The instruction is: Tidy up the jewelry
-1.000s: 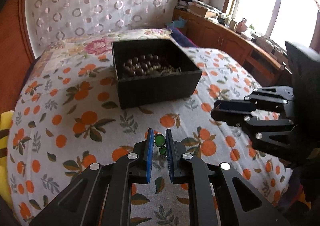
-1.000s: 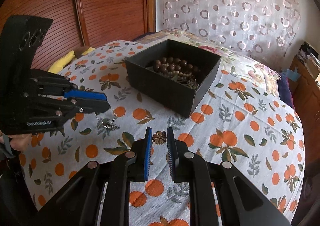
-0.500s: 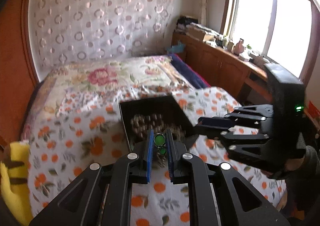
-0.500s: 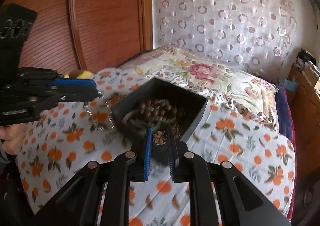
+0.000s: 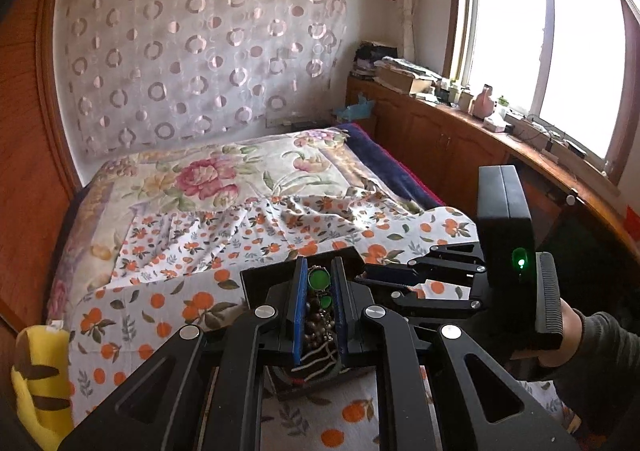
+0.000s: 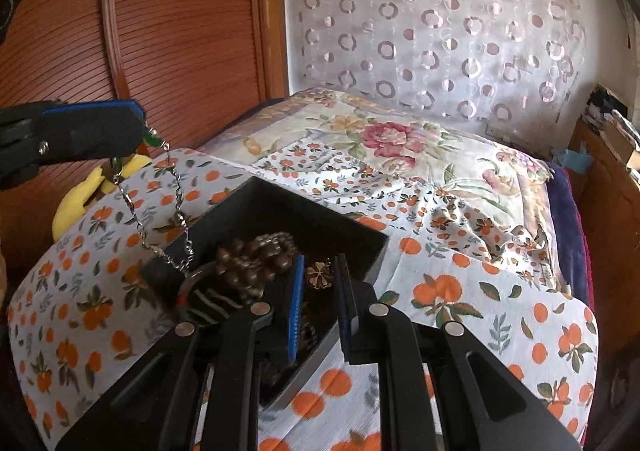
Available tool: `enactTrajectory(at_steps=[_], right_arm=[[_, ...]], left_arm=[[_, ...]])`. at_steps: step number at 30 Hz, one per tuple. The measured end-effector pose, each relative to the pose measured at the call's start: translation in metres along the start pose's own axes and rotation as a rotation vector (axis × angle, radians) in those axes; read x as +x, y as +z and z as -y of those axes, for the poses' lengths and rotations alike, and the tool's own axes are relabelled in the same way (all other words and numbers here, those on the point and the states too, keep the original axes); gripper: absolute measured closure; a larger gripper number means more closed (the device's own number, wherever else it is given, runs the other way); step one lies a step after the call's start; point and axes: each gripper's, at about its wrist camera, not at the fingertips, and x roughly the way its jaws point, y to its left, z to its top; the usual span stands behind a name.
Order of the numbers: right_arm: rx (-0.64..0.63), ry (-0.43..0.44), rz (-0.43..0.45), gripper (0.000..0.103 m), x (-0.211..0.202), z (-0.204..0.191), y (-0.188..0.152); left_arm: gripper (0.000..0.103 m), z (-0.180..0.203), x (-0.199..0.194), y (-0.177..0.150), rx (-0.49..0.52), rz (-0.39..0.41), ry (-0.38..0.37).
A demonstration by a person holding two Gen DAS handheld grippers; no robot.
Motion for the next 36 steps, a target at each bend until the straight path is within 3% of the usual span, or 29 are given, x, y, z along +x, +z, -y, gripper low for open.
enactTrajectory(at_steps=[7, 28, 29, 30, 33, 34, 36], right_arm=[[0.04, 0.017, 0.024, 0.076, -0.003, 0.014, -0.001], [0.055, -0.001, 0.051, 0.076, -0.027, 0.017, -0.014], [0.056, -0.003, 0.051, 0.076, -0.027, 0.016, -0.014], [0.058, -0.005, 0.051, 0.076, -0.028, 0.016, -0.015], [0.069, -0.009, 0.051, 0.074, -0.03, 0.015, -0.018], [0.072, -0.013, 0.053, 0.07, -0.032, 0.015, -0.02], [0.08, -0.019, 0.062, 0.06, -0.037, 0.013, -0.023]], left_arm=[[0.092, -0.001, 0.025, 0.007, 0.002, -0.023, 0.014], [0.09, -0.017, 0.072, 0.006, -0.01, -0.089, 0.07], [0.081, -0.018, 0.072, 0.004, -0.014, -0.092, 0.076], [0.064, -0.019, 0.071, 0.003, -0.019, -0.088, 0.085], [0.048, -0.021, 0.066, -0.002, -0.025, -0.07, 0.101], [0.045, -0.021, 0.065, -0.003, -0.026, -0.076, 0.104], [0.029, -0.021, 0.06, -0.008, -0.027, -0.075, 0.121]])
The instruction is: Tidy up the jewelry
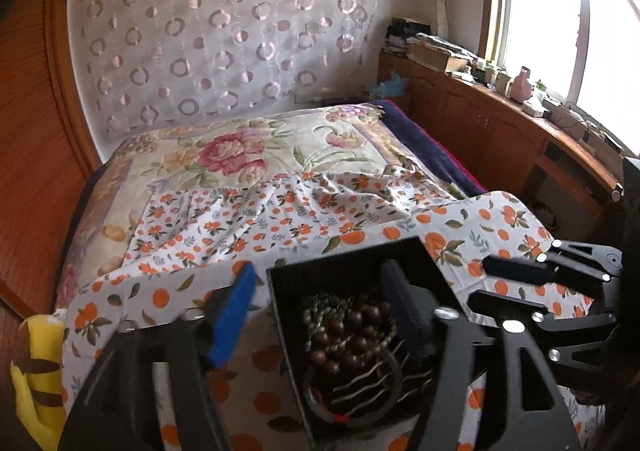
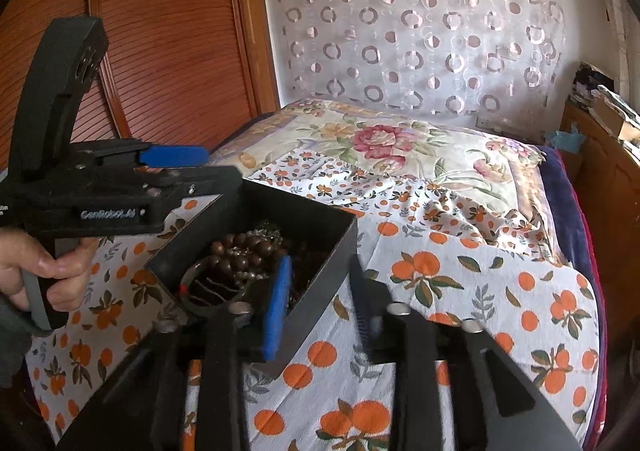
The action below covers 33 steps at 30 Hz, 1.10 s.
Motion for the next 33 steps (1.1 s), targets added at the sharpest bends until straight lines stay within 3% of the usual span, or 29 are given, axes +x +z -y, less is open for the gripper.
enactTrajectory(at_steps=[2, 4, 5, 6, 9, 11, 21, 28, 33], right_arm=[[0.007, -0.002, 0.004, 0.058, -0.005, -0.001, -0.003], [0.015, -0.014, 0.011, 0.047, -0.011, -0.003, -0.007], [0.018, -0.026, 0.02, 0.036, -0.015, -0.005, -0.01], [0.021, -0.035, 0.028, 0.026, -0.019, -0.007, -0.012], [0.038, -0.069, 0.049, 0.007, -0.032, -0.011, -0.018], [0.053, -0.085, 0.062, 0.003, -0.042, -0.014, -0.022], [0.116, -0.108, 0.147, 0.002, -0.103, -0.043, -0.044], [0.124, -0.189, 0.23, 0.002, -0.15, -0.062, -0.056], [0.15, -0.2, 0.259, 0.002, -0.173, -0.063, -0.068]], left_arm=[[0.018, 0.0, -0.008, -0.005, 0.001, 0.013, 0.023], [0.01, 0.001, -0.016, -0.013, 0.002, 0.022, 0.035], [0.007, 0.001, -0.019, -0.016, 0.004, 0.021, 0.035], [0.007, 0.001, -0.023, -0.023, 0.003, 0.02, 0.043], [0.007, 0.001, -0.033, -0.037, -0.006, 0.005, 0.069], [0.007, 0.001, -0.045, -0.048, -0.018, 0.006, 0.079], [0.007, 0.01, -0.106, -0.098, -0.086, 0.045, 0.12], [0.007, 0.02, -0.154, -0.114, -0.092, 0.12, 0.14], [0.007, 0.026, -0.177, -0.122, -0.1, 0.156, 0.143]])
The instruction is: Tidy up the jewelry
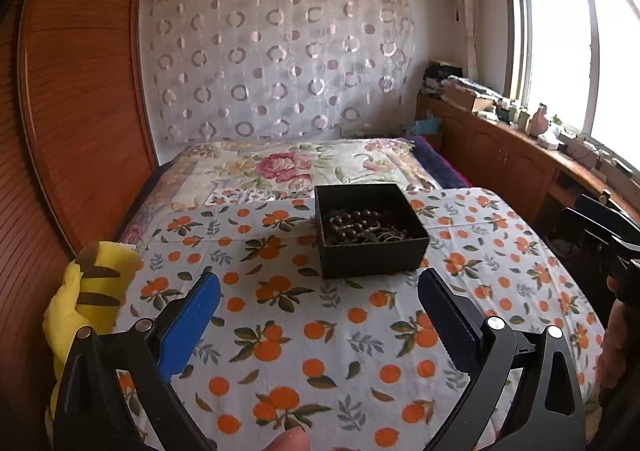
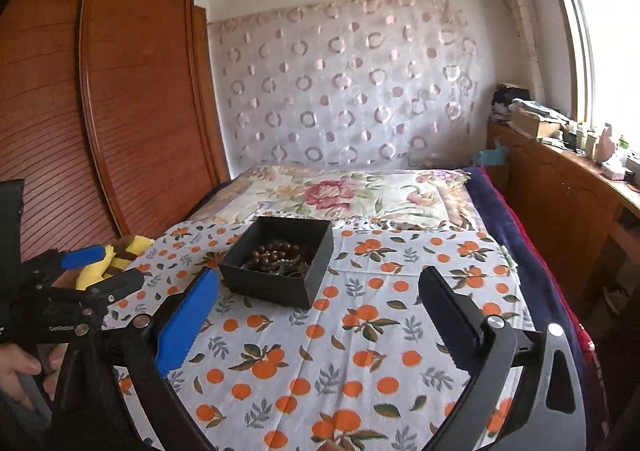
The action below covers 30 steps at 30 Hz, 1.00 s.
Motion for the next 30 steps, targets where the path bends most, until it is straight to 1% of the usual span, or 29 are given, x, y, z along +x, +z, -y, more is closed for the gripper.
enactTrajectory(at_steps=[8, 21, 30], right_arm=[[0.001, -0.017, 0.021, 0.002, -0.022, 0.0, -0.006], [-0.007, -0.04, 0.024, 0.002, -0.023, -0.001, -0.011], [-0.009, -0.041, 0.019, 0.002, -0.023, 0.0, -0.013]], left_arm=[[0.007, 0.005, -0.014, -0.01, -0.009, 0.012, -0.008], [0.007, 0.014, -0.024, -0.011, 0.01, 0.048, -0.003], [0.007, 0.013, -0.029, -0.01, -0.007, 0.066, -0.001]])
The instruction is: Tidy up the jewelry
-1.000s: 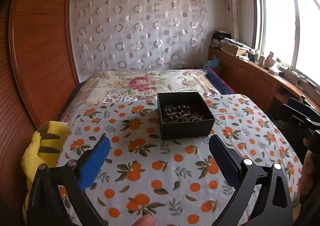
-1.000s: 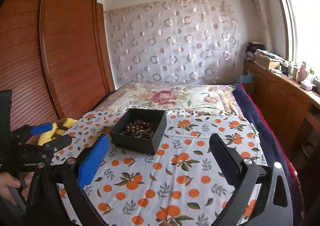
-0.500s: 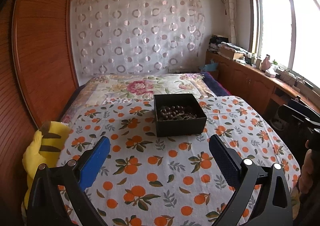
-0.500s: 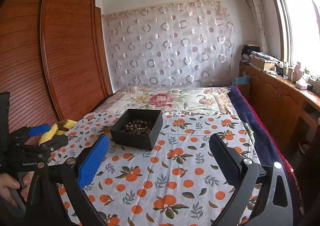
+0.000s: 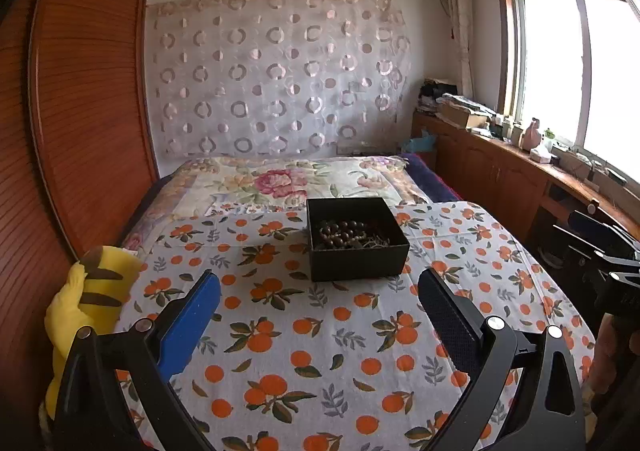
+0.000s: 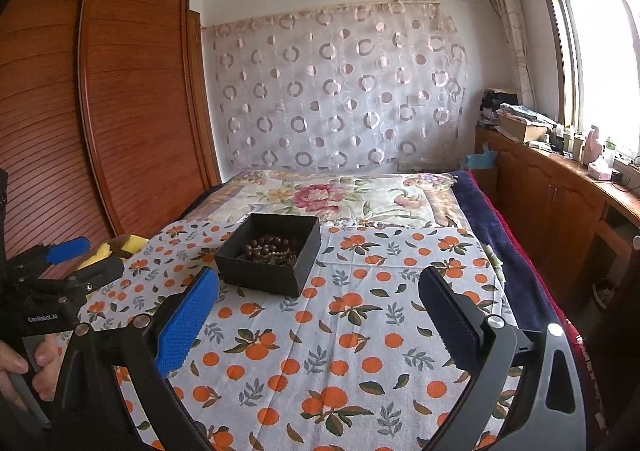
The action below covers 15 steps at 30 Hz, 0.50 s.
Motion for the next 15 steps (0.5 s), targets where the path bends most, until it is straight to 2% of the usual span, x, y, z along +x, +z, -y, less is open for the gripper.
enactTrajectory(at_steps=[15], right_arm=[[0.0, 0.002, -0.002, 0.002, 0.0001, 0.0004, -0.002]], left_arm=[[0.007, 0.0004, -0.0007, 0.0, 0.0, 0.0, -0.001]])
